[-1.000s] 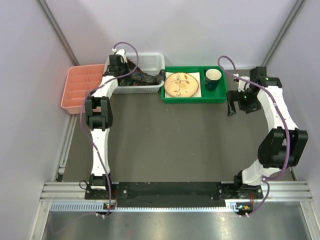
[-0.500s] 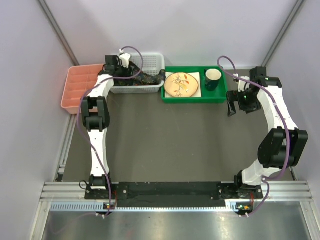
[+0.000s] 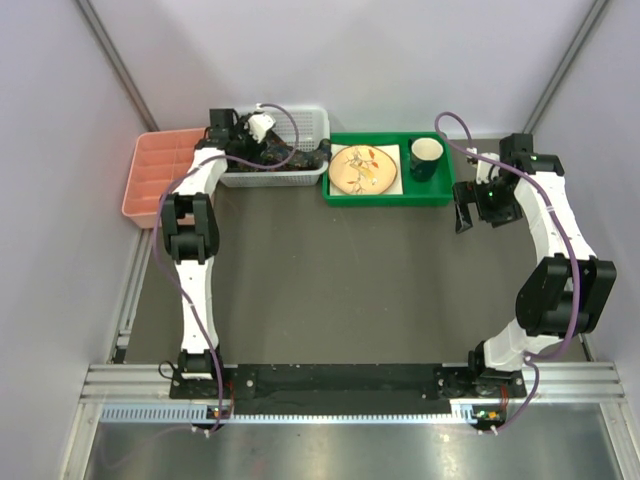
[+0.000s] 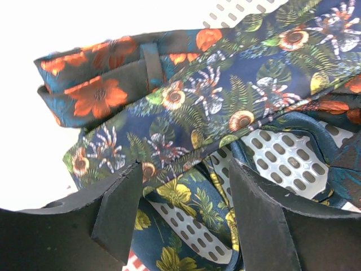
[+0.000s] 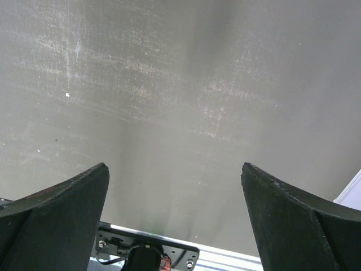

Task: Roll the ties
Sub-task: Pick up the tie from the bin.

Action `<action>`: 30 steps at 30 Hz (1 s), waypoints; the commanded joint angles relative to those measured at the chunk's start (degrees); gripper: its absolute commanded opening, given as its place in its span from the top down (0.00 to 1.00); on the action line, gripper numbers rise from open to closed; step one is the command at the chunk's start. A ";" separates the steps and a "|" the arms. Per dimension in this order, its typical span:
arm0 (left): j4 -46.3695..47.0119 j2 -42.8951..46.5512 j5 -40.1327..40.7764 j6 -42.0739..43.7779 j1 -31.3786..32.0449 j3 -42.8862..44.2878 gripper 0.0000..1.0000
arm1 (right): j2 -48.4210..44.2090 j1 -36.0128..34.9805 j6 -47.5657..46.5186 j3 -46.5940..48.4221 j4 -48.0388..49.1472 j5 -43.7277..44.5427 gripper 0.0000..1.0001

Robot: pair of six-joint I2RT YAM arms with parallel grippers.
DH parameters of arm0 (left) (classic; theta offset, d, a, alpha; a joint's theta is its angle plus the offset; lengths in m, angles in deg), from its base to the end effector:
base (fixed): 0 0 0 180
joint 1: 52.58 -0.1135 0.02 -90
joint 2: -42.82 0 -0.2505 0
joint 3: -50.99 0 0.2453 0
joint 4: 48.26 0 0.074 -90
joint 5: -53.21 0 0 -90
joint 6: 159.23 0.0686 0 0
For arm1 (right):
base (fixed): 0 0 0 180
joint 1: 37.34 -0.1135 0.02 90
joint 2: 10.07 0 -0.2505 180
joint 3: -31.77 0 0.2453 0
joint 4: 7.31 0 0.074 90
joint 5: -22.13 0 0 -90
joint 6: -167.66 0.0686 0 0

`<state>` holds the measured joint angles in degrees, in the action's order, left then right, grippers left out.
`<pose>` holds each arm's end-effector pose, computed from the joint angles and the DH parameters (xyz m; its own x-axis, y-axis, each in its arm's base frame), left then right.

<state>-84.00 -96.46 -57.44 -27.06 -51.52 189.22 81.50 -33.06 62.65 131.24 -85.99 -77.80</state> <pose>0.5652 -0.0347 0.1897 -0.2426 0.6328 -0.7353 0.6241 0.6821 0.3811 0.3164 -0.0118 0.2639 -0.9139 -0.1874 -0.3601 -0.2275 0.9711 0.0720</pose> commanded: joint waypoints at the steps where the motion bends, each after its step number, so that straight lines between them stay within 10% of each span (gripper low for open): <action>1: 0.57 -1.08 -1.42 5.81 1.05 2.67 0.34 | -0.08 -0.41 -0.55 2.57 -0.15 0.35 0.01; 30: 19.12 -3.98 -2.74 1.07 1.93 -0.06 0.53 | 0.71 -0.41 -0.73 2.40 0.11 1.67 0.01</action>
<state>-70.84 -101.23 -58.18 -24.37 -49.47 188.67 82.17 -33.06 62.63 131.55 -86.23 -76.49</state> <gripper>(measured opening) 0.463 0.987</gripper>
